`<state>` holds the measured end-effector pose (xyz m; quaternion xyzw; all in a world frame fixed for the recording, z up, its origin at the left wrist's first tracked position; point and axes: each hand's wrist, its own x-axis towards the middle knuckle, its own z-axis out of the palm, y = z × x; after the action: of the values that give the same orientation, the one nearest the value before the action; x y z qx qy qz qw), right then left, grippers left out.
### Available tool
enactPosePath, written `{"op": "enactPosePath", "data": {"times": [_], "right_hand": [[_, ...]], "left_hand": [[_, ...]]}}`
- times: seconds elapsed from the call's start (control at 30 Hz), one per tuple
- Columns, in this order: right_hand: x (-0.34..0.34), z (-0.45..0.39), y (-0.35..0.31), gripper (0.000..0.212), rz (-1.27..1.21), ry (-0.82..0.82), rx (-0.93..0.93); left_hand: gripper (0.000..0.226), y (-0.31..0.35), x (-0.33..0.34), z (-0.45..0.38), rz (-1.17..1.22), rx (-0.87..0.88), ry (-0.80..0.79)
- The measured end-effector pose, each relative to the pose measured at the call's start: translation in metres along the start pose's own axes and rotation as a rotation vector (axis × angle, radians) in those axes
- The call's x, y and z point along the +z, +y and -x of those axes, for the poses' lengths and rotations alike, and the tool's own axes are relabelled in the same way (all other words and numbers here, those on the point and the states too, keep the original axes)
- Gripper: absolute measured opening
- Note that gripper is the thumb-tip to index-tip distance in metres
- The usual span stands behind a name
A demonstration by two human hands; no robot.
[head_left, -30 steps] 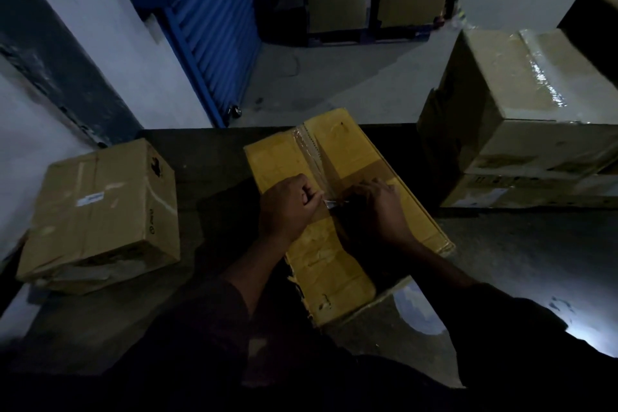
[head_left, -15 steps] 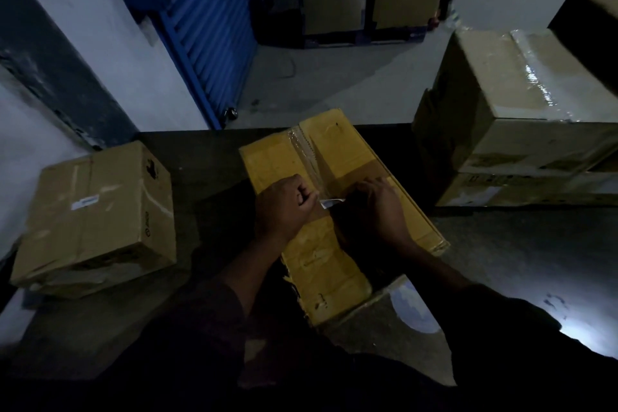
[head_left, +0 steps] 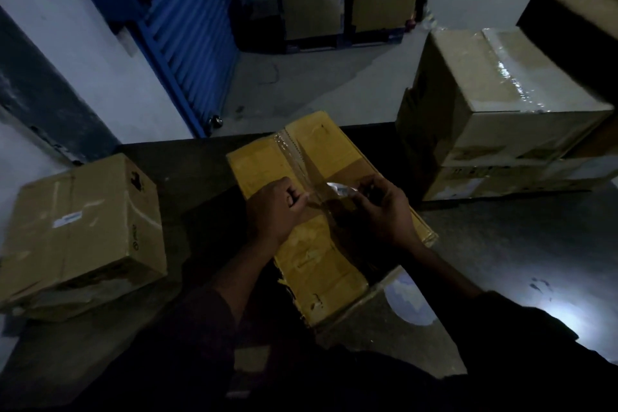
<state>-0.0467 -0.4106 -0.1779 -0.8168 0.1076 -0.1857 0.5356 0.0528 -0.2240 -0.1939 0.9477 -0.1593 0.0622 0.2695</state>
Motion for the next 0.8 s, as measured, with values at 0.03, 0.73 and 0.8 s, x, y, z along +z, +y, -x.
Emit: {"op": "enactPosePath", "data": {"times": [0.03,0.73,0.8], "right_hand": [[-0.001,0.002,0.000,0.007,-0.017,0.029,0.031],[-0.123,0.164,0.014,0.010,-0.108,0.843,0.419],[-0.142,0.186,0.025,0.005,-0.109,0.927,0.450]], "left_hand": [[0.027,0.002,-0.001,0.000,0.042,-0.034,-0.008],[0.024,0.200,0.071,0.081,0.619,0.538,-0.475],[0.022,0.221,0.083,0.100,0.599,0.616,-0.541]]}}
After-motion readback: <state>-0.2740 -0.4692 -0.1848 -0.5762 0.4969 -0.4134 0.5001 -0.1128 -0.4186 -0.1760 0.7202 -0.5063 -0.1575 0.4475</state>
